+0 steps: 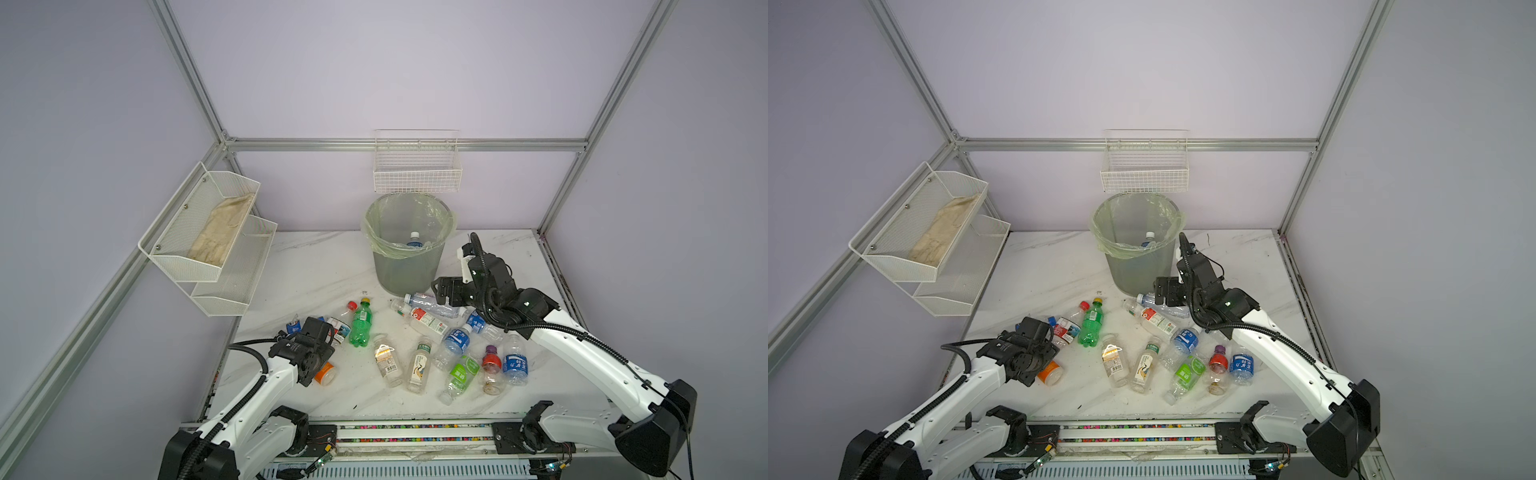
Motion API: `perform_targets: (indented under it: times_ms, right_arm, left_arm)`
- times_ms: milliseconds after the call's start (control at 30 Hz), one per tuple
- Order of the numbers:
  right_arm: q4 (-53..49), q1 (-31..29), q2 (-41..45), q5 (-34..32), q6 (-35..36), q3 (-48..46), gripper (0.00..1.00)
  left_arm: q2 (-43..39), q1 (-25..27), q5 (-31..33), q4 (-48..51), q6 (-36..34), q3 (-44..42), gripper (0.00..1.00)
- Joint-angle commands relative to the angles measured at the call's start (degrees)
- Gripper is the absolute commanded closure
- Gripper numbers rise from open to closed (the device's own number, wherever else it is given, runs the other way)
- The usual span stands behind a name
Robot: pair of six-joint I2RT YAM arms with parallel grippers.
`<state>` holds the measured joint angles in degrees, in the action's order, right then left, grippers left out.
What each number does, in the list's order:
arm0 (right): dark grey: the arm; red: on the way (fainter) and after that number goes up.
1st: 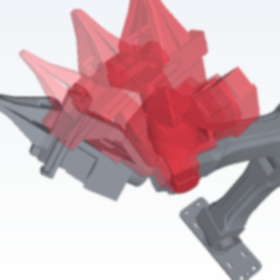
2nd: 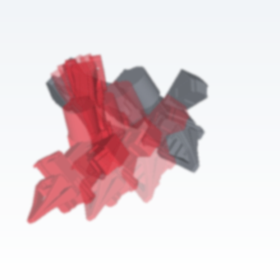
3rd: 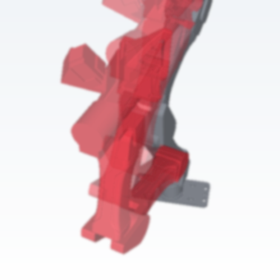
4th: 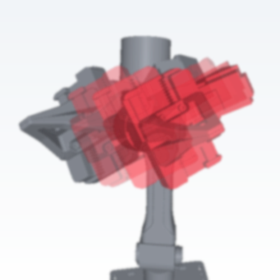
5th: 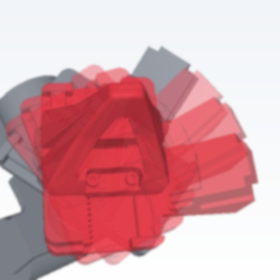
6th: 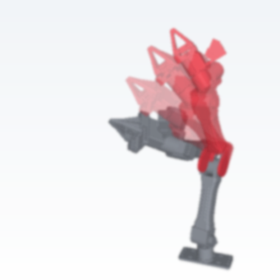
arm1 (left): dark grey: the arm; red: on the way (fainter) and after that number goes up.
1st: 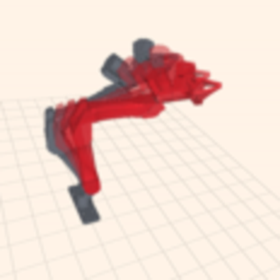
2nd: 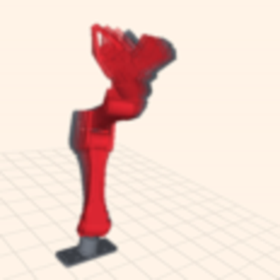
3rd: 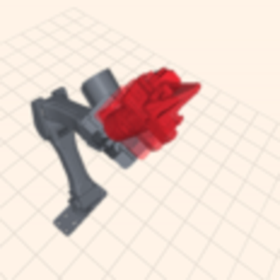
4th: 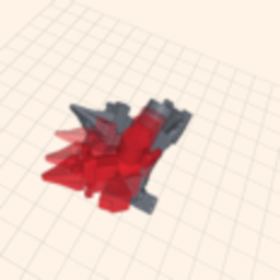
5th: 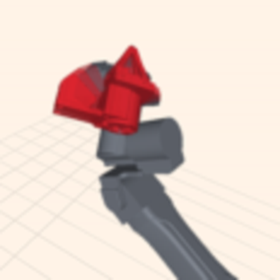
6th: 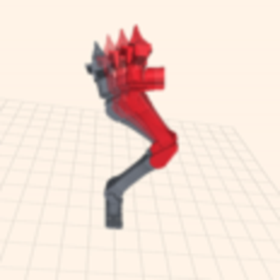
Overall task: Throw the plastic bottles in the bin
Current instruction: 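Lower the left gripper and grasp the yellow-capped orange-labelled bottle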
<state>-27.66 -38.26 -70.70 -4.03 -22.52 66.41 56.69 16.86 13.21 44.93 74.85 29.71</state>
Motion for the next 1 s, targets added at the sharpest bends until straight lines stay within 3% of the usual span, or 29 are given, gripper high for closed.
perform_targets:
  times_ms: [0,100,433,967]
  right_arm:
    - [0.05,0.07,1.42,-1.24,-0.87,-0.86,0.03]
    - [-0.20,0.07,1.67,-1.63,-1.12,-0.91,0.03]
    - [-0.38,0.03,2.18,-1.70,-1.60,-0.96,0.03]
    - [0.19,0.03,4.95,-2.10,-2.37,-3.08,0.03]
  left_arm:
    - [0.61,-0.45,-1.08,-3.41,1.01,-2.75,0.31]
    - [0.95,-0.46,-1.18,-3.54,1.58,-3.24,0.39]
    - [-1.59,-0.48,-1.12,-1.59,2.34,-2.71,0.79]
    - [-9.90,-0.50,-0.73,4.87,-1.32,6.52,1.00]
